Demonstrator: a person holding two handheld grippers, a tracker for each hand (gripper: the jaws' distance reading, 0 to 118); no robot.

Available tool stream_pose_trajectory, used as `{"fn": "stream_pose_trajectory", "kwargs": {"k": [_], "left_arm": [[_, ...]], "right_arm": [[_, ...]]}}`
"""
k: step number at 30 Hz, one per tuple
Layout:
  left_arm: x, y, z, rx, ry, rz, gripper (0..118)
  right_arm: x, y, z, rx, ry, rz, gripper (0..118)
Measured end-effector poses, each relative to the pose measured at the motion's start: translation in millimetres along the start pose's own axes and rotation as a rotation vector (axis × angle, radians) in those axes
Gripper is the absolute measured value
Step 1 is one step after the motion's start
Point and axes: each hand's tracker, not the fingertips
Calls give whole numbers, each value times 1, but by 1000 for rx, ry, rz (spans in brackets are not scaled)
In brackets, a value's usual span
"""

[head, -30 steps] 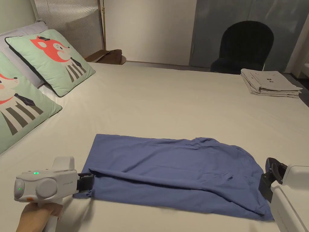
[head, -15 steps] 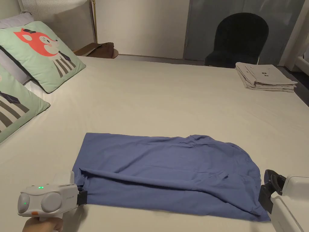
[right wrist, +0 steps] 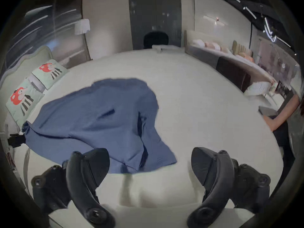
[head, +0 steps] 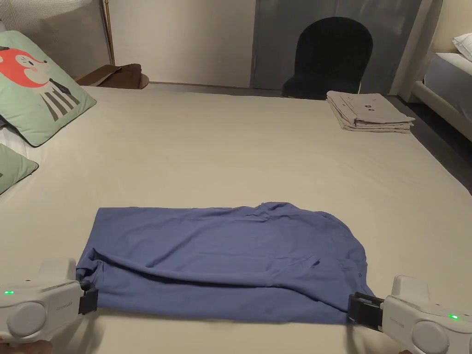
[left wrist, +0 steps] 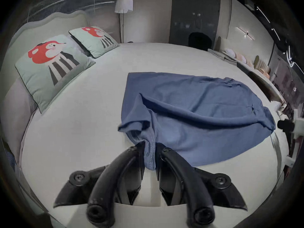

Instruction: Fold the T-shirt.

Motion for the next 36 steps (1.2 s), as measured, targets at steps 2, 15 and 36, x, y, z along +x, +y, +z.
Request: {"fn": "stream_pose_trajectory", "kwargs": {"k": [2,15,36], "left_arm": [[0,0,-1,-1,-4,11,9],[-9,-10,11,7,-35,104,9],[-37,-111,63,-120,11,151,9]], "right_arm": [[-4,-4,-13,-16,22,-6,103],[-16,-9,25,76,96,17,9],[10,-127,85,-35,136,-92,9]]}}
